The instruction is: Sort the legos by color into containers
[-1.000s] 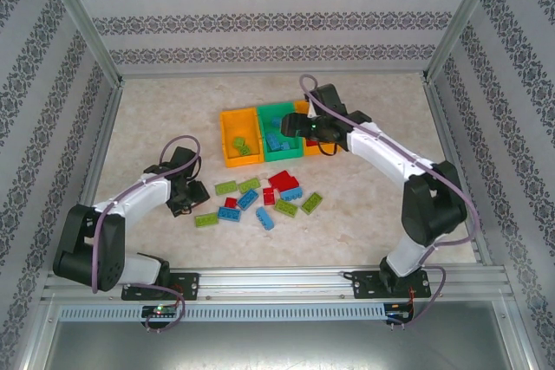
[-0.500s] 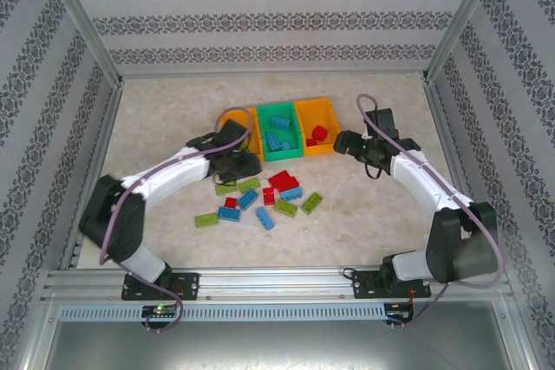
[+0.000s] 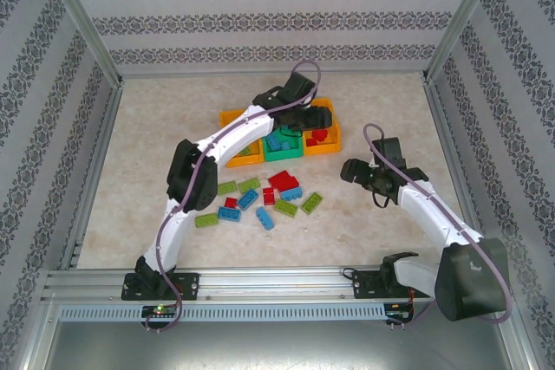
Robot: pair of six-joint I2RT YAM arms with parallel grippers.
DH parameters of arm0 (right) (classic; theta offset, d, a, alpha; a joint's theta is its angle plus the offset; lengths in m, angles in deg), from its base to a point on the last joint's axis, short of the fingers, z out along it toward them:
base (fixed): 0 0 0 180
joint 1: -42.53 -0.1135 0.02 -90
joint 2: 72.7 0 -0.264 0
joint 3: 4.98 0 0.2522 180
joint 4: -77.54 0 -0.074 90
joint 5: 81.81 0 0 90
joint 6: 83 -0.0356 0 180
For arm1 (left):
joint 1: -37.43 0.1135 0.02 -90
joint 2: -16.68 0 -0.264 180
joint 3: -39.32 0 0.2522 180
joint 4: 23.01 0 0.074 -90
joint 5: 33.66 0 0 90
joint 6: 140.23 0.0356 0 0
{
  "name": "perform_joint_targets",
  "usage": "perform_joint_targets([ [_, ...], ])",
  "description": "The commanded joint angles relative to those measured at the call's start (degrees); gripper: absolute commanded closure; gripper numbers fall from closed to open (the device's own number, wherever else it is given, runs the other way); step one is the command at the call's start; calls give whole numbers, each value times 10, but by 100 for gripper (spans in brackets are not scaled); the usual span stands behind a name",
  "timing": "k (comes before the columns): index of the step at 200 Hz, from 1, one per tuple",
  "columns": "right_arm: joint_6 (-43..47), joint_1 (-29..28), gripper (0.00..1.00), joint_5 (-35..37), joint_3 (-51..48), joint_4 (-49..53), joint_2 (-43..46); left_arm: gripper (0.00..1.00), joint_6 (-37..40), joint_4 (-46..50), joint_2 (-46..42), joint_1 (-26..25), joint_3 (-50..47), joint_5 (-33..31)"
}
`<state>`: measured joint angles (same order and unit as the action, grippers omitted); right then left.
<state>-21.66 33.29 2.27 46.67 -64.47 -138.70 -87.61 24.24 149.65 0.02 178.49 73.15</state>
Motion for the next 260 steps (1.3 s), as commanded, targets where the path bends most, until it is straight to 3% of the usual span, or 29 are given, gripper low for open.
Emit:
perform_joint_targets([
  [1, 29, -25, 15, -9, -22, 6, 28, 54, 15, 54, 48, 4, 80, 14],
  [96, 27, -135, 14, 17, -59, 3, 33, 37, -25, 35, 107, 16, 115, 20],
  [143, 52, -182, 9, 20, -61, 0, 41, 14, -13, 37, 85, 15, 108, 16],
  [157, 67, -197, 8, 7, -62, -13, 40, 0, -8, 35, 74, 13, 107, 17],
  [203, 103, -254, 3, -23, -33, -25, -4, 0, -9, 4, 23, 13, 69, 28],
  [260, 182, -292, 2, 41, 72, 75, -47, 0, -9, 3, -25, 14, 55, 27],
])
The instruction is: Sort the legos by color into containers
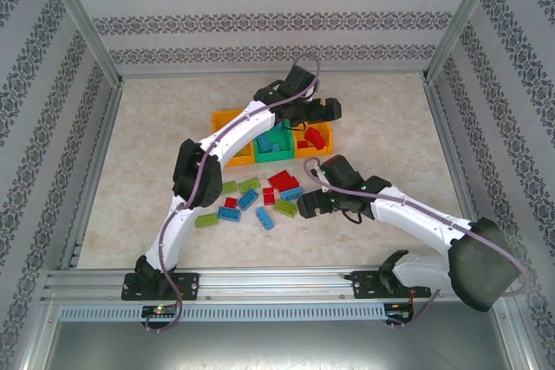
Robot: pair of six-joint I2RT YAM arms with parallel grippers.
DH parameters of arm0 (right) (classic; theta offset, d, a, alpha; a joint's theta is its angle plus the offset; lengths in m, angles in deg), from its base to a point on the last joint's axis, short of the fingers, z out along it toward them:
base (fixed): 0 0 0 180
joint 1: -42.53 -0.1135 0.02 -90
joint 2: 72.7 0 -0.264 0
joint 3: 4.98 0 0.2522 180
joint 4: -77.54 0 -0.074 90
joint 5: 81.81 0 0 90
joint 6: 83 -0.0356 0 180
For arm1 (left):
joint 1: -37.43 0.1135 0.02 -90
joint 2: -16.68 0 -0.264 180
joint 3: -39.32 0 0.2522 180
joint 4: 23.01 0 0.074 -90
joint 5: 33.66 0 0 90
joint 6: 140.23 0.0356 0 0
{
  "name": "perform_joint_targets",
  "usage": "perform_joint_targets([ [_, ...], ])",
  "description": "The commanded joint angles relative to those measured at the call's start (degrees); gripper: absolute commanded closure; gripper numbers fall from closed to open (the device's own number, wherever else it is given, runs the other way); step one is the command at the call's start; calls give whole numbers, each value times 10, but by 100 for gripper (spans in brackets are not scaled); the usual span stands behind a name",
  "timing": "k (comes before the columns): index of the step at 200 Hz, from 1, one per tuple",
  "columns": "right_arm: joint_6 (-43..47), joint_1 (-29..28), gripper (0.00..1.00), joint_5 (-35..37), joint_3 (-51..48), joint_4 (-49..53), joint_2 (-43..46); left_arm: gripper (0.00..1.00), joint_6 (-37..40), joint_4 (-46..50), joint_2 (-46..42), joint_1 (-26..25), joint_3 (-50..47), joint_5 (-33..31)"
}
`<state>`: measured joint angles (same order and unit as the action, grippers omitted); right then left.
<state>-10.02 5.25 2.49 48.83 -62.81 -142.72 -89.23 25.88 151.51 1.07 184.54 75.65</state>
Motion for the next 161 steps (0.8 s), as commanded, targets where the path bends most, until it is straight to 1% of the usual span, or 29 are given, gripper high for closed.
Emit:
perform_joint_targets([
  [1, 69, -12, 2, 40, 53, 61, -8, 0, 7, -13, -44, 3, -6, 2],
  [22, 137, -15, 2, 47, 63, 93, -10, 0, 7, -14, -61, 10, -22, -13],
  [37, 184, -15, 2, 10, 52, 79, -4, 0, 1, -19, -75, 25, -46, -18],
  [50, 212, -16, 2, -3, 51, 80, -10, 0, -15, -37, -90, 44, -83, -4],
  [70, 254, -16, 2, -10, 59, 102, -33, 0, -41, -93, -131, 74, -165, 21],
  [94, 267, -16, 2, -14, 65, 110, -61, 0, -40, -128, -185, 94, -247, 11],
  [111, 274, -22, 2, -25, 78, 115, -88, 0, -33, -125, -210, 103, -276, -1],
  [141, 283, -32, 2, -16, 102, 126, -139, 0, -33, -127, -241, 119, -319, -5],
  [161, 287, -35, 2, -8, 112, 124, -162, 0, -41, -145, -267, 132, -357, -9],
])
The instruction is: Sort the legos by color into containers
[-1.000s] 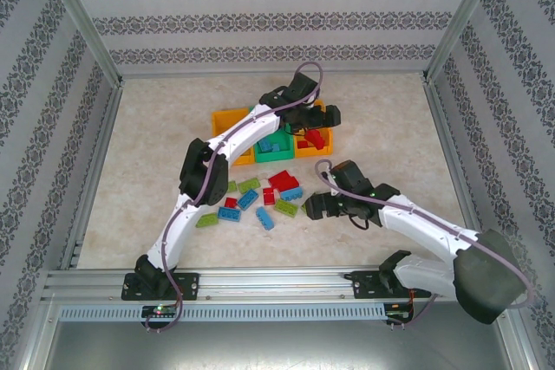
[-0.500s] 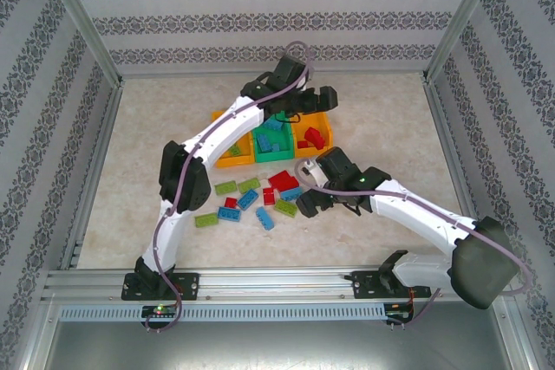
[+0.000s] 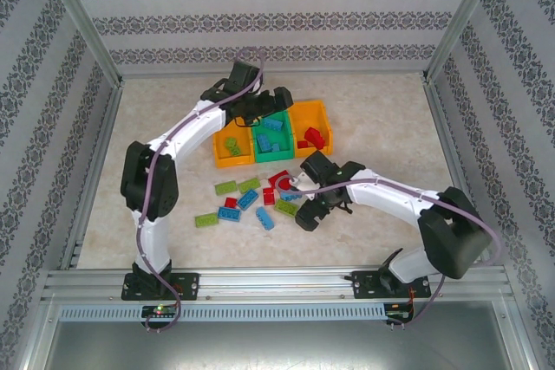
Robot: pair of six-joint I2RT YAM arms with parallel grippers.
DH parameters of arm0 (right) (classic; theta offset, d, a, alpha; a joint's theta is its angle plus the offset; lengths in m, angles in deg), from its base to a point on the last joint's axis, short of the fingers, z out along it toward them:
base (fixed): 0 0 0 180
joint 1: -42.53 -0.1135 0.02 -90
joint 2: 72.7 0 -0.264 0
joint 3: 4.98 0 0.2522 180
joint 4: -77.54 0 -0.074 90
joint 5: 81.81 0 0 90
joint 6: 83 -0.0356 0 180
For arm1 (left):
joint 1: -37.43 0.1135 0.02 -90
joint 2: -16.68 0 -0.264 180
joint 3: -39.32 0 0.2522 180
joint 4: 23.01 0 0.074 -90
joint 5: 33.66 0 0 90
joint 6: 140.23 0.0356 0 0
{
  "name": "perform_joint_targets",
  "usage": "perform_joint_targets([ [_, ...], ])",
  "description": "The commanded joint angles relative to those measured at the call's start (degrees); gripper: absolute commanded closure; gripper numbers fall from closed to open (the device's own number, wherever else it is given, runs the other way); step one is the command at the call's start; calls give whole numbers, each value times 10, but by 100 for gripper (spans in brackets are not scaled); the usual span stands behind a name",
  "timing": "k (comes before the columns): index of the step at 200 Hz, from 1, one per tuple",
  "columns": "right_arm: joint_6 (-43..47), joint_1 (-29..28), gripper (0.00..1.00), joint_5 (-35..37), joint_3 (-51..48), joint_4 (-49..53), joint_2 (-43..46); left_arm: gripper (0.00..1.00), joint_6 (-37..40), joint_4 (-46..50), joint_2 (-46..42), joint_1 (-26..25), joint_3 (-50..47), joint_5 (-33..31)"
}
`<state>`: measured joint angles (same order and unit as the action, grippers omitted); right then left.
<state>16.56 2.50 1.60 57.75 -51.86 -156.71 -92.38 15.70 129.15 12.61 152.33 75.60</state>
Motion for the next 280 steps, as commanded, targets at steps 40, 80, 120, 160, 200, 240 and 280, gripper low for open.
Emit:
perform_joint_targets([
  [40, 17, -7, 2, 42, 40, 19, -73, 0, -4, -51, -90, 33, -92, -15],
  [80, 12, -7, 2, 59, 53, 10, -92, 1, -2, -55, -125, 42, -144, -27],
  [120, 14, -6, 2, 77, 60, 13, -100, 1, -5, -63, -137, 49, -176, -24],
  [160, 10, -3, 8, 92, 63, 9, -106, 1, -6, -67, -143, 52, -190, -22],
  [200, -1, -4, 9, 103, 78, 24, -121, 0, -5, -68, -149, 54, -198, -19],
  [240, 6, -5, 6, 70, 81, 26, -116, 1, -9, -76, -154, 59, -214, -15],
  [280, 40, -16, 6, 87, 92, 41, -137, 1, -12, -85, -154, 63, -221, -7],
])
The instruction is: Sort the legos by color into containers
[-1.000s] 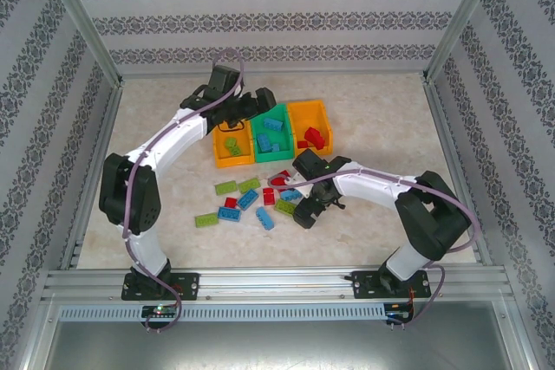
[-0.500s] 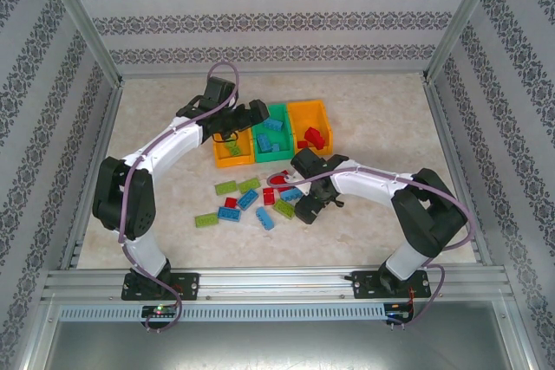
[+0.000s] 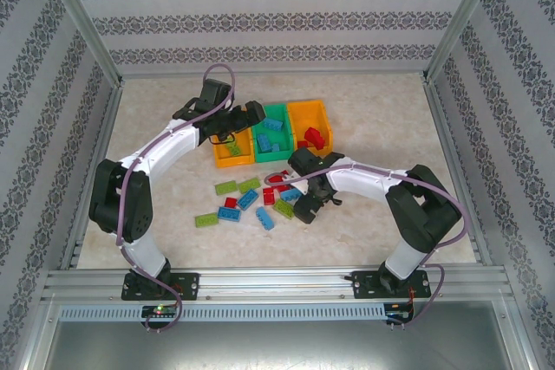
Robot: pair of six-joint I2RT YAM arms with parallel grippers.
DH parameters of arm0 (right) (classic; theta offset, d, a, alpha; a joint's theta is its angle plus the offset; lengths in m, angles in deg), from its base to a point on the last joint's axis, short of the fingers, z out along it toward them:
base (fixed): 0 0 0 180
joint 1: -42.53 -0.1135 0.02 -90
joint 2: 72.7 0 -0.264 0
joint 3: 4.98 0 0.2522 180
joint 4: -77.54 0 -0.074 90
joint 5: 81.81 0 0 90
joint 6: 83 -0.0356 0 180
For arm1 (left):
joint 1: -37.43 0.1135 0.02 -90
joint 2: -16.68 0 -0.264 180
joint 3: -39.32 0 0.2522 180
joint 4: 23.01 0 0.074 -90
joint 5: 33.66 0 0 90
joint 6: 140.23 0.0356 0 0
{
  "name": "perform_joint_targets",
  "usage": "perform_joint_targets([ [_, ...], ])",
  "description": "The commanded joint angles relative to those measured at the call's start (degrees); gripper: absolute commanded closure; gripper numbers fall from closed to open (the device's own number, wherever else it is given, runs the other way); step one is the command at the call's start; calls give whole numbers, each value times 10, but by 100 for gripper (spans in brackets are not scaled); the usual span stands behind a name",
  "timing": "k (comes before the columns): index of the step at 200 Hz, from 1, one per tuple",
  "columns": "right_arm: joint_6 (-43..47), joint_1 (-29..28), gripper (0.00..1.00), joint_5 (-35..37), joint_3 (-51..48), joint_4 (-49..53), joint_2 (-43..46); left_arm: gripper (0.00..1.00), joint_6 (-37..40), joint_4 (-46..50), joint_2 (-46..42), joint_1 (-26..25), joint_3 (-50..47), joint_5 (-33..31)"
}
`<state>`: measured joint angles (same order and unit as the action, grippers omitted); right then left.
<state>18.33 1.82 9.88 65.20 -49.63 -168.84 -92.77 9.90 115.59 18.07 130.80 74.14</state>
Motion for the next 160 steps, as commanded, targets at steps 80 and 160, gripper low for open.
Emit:
perform_joint_targets([
  [80, 29, -13, 11, -17, 39, 39, -41, 0, -5, -26, -29, 17, -18, 12],
  [160, 19, -29, 16, -85, 33, 107, 5, 0, -9, -36, -27, 20, -27, 19],
])
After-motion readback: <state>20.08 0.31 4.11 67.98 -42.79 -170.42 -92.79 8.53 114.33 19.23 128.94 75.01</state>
